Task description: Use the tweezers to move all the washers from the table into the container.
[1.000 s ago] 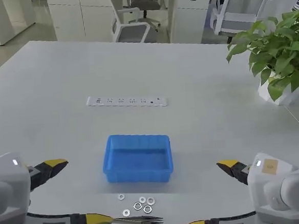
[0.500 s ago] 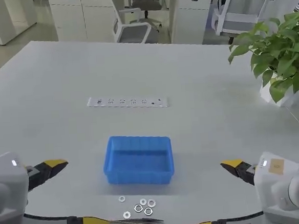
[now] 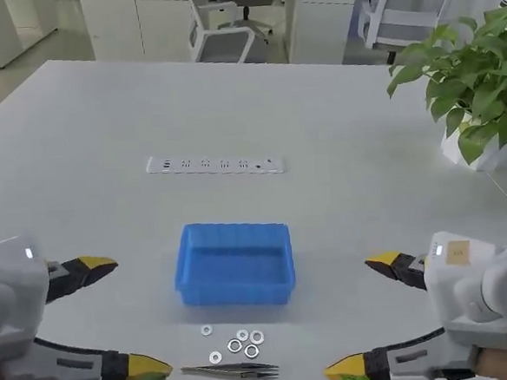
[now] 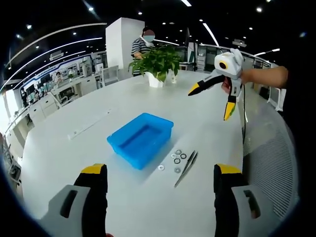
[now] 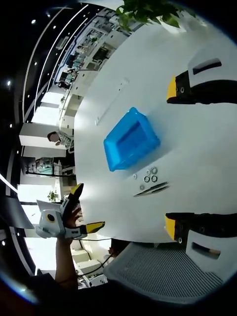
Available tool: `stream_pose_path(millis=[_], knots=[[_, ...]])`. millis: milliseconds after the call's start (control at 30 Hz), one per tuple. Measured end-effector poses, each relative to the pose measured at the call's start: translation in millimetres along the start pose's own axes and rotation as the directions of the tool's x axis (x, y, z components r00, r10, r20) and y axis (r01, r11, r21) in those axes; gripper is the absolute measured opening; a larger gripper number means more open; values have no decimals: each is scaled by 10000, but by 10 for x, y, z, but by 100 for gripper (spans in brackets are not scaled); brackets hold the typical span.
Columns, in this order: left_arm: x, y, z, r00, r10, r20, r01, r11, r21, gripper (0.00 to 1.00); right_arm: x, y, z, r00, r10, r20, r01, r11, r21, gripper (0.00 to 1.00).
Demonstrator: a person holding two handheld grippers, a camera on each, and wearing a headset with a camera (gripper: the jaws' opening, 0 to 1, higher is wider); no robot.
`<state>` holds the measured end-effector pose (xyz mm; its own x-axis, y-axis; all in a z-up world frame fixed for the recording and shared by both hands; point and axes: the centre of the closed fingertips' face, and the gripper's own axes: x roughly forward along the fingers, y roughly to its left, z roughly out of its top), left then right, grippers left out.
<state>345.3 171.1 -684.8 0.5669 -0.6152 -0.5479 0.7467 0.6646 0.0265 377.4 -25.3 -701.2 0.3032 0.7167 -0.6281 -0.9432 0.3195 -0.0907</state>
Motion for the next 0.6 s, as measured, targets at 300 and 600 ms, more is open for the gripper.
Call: stream_pose_path(millis=[300,600], knots=[[75,28,-64,9975,-535,-472,554,9977,392,90,131,-16,7,9979,539,-350,-564,9955,-756,87],[132,16,-133,9887,-1034,-1085,1145,9882,1016,79,282,44,23,9904,1180,-721,-1276,9808,-1477,75]])
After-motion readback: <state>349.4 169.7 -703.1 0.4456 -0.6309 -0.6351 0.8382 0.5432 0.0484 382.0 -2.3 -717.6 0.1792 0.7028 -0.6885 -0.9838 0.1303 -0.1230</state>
